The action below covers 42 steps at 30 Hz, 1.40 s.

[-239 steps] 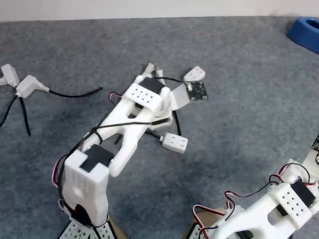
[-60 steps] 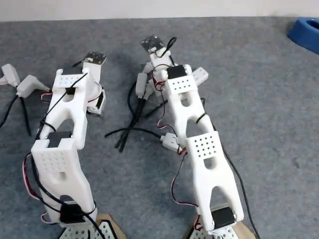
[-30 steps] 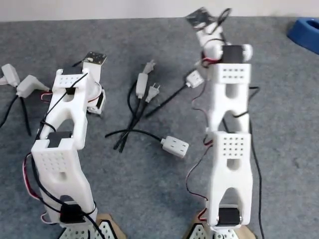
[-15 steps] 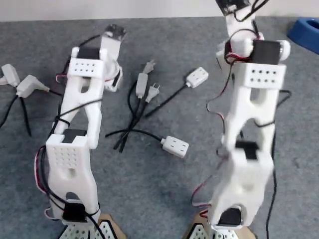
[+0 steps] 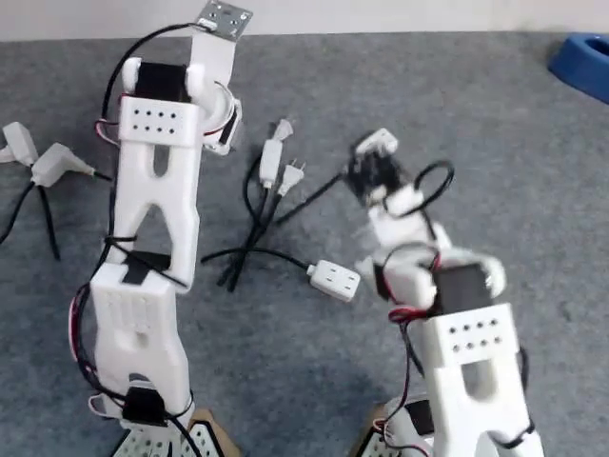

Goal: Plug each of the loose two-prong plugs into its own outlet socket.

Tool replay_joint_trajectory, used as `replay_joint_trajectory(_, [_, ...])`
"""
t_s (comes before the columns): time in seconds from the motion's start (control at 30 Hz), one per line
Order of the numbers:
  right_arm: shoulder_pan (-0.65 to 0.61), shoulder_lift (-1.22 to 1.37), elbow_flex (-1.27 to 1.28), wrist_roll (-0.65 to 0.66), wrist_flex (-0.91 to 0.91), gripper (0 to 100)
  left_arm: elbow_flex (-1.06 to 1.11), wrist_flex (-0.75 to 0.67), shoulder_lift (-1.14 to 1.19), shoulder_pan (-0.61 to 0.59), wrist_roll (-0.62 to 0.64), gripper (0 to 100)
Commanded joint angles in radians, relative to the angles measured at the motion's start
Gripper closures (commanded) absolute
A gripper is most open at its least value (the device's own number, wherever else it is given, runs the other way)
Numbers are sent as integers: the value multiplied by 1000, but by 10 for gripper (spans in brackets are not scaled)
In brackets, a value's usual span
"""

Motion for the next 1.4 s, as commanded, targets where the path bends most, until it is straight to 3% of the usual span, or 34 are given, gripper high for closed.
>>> replay_joint_trajectory(0.0, [-8,-61,154,-32,-159,992,77,8,-216,36,5,842])
replay_joint_trajectory(0.17, [8,-61,168,-109,-314,992,245,-8,-406,81,-31,842])
replay_joint_trajectory(0.27, [28,-59,173,-132,-417,992,470,-107,-521,77,-32,842])
replay_joint_trajectory(0.5, [-45,54,163,-132,-470,992,1262,-618,-952,93,-38,842])
replay_joint_trajectory(0.63, [-113,208,102,-129,-472,992,1644,-855,-1239,97,-130,839])
replay_joint_trajectory(0.77, [-219,321,44,-132,-470,992,1879,-890,-1547,-25,-233,838])
replay_joint_trajectory(0.93, [-348,360,28,-183,-469,992,2153,-1007,-1868,-203,-235,838])
replay_joint_trajectory(1.17, [-506,323,30,-255,-440,992,2420,-1010,-2104,-217,-236,786])
replay_joint_trajectory(1.37, [-507,70,85,-282,-409,992,2474,-1010,-2115,-185,-219,784])
